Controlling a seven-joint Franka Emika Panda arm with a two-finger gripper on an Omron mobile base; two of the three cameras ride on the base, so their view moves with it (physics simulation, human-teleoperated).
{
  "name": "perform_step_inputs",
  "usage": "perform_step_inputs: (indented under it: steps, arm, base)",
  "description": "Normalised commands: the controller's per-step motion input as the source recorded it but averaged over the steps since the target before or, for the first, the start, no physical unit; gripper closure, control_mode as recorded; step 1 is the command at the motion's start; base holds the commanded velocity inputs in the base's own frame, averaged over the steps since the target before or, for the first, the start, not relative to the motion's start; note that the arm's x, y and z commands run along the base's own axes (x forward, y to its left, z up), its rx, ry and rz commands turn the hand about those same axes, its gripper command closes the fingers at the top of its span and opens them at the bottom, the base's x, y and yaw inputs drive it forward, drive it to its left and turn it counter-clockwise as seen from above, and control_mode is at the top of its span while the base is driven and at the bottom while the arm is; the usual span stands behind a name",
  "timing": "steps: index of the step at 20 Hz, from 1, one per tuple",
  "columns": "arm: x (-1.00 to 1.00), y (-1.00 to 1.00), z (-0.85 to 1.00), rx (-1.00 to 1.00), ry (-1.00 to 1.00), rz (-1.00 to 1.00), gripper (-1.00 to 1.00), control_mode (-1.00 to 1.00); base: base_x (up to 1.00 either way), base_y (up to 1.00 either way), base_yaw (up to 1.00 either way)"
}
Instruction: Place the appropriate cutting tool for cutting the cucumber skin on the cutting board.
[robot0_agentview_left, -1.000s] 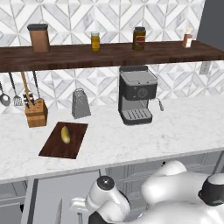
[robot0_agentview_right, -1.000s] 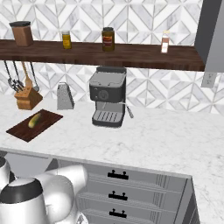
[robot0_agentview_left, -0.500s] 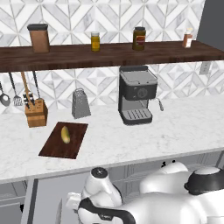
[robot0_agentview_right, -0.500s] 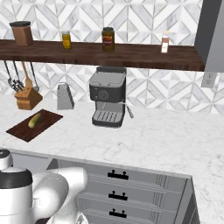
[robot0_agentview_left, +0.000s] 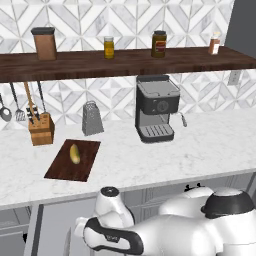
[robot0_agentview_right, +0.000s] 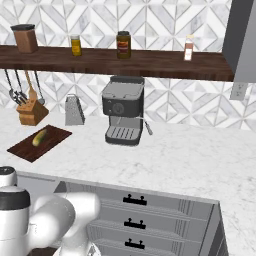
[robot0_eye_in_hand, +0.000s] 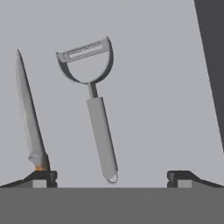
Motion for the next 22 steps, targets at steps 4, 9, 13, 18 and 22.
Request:
perform_step_inputs:
  steps: [4, 9, 13, 18, 22]
  arm:
    - [-0.02, 0.06, -0.33, -0.07, 0.0, 0.0, -1.0, -1.0]
    - [0.02, 0.03, -0.19, -0.05, 0.0, 0.0, -1.0, -1.0]
    - [0.02, 0.02, -0.11, 0.0, 0.0, 0.0, -1.0, -1.0]
    - [0.07, 0.16, -0.34, 0.0, 0.01, 0.0, -1.0, -1.0]
    - [0.11, 0.21, -0.24, 0.0, 0.0, 0.0, -1.0, -1.0]
  base:
    - [0.0, 0.0, 0.0]
    - [0.0, 0.0, 0.0]
    - [0.0, 0.0, 0.0]
    - [0.0, 0.0, 0.0]
    - [0.0, 0.0, 0.0]
